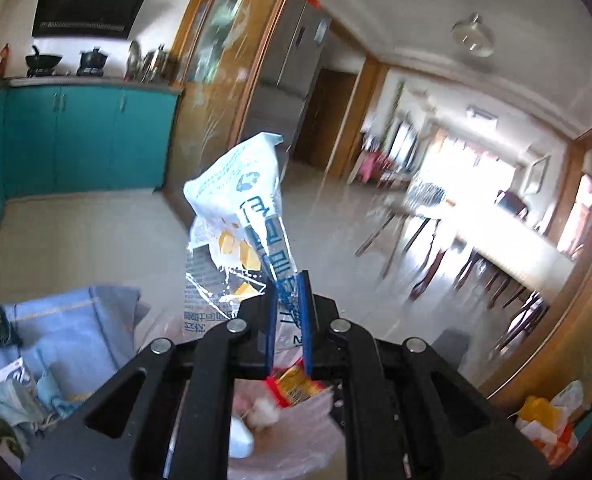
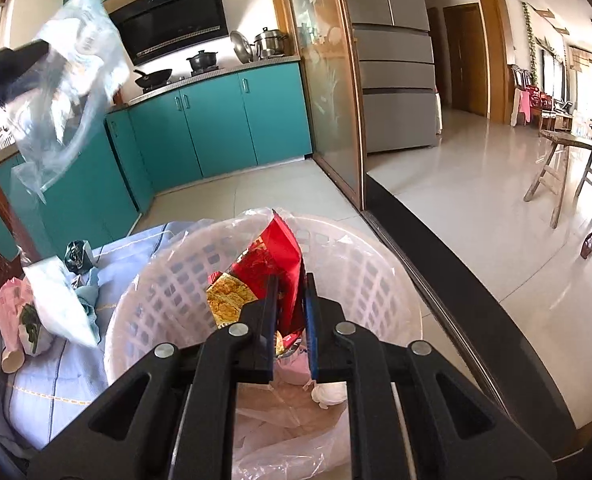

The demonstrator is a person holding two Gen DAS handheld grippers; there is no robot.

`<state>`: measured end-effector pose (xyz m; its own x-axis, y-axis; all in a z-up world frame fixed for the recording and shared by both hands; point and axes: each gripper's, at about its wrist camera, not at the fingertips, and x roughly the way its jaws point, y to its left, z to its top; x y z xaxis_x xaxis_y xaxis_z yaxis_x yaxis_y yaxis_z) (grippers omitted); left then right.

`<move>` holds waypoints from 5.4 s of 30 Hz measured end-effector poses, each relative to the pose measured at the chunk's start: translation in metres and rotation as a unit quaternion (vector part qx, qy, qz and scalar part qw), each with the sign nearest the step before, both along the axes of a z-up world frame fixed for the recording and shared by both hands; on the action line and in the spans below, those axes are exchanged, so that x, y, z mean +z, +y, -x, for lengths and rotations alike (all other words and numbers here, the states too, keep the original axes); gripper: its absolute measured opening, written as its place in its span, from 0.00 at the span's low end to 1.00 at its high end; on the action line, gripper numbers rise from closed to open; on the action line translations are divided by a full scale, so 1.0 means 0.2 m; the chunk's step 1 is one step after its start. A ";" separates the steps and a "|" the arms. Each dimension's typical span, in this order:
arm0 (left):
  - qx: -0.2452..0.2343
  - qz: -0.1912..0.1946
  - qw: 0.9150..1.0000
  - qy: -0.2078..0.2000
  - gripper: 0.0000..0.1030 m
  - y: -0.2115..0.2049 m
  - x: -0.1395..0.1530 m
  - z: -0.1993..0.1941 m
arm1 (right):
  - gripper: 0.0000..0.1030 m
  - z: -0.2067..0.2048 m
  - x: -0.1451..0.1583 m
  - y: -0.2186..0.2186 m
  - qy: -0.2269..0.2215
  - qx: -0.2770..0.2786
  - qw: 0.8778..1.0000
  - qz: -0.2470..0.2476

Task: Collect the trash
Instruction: 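Open both grippers to drop the wrapper and chip bag into the basket, then move back to the table and grasp the pink printed paper bag with the left gripper, then grasp the blue cloth with the right gripper while the left gripper holds the pink paper, then carry the pink paper and blue cloth over the white basket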

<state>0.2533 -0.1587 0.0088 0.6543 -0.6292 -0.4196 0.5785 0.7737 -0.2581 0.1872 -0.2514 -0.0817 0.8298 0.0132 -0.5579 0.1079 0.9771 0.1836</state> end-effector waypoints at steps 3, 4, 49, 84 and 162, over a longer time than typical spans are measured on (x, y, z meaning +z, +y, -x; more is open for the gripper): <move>0.018 -0.035 0.998 0.043 0.23 0.01 -0.14 -0.06 | 0.27 0.01 0.00 0.00 0.001 -0.012 1.000 0.004; 0.023 -0.035 0.997 0.058 0.31 0.03 -0.19 -0.08 | 0.41 0.01 0.01 -0.01 -0.001 -0.015 1.000 0.006; 0.373 -0.133 0.907 0.140 0.46 1.37 -0.67 0.04 | 0.78 -0.40 -0.07 1.28 0.037 0.335 0.939 0.063; 0.397 -0.093 0.912 0.040 0.36 1.31 -0.33 0.49 | 0.07 -0.53 -0.26 1.39 0.114 0.307 0.938 0.118; 0.384 -0.116 0.916 0.022 0.36 1.18 -0.29 0.60 | 0.07 -0.03 0.01 1.05 0.007 0.345 0.934 0.097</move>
<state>0.1339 0.0767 -0.0482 0.8457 0.1198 -0.5200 -0.1667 0.9850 -0.0442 0.1941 -0.0422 -0.0801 0.6539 0.4387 -0.6165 -0.5580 0.8298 -0.0014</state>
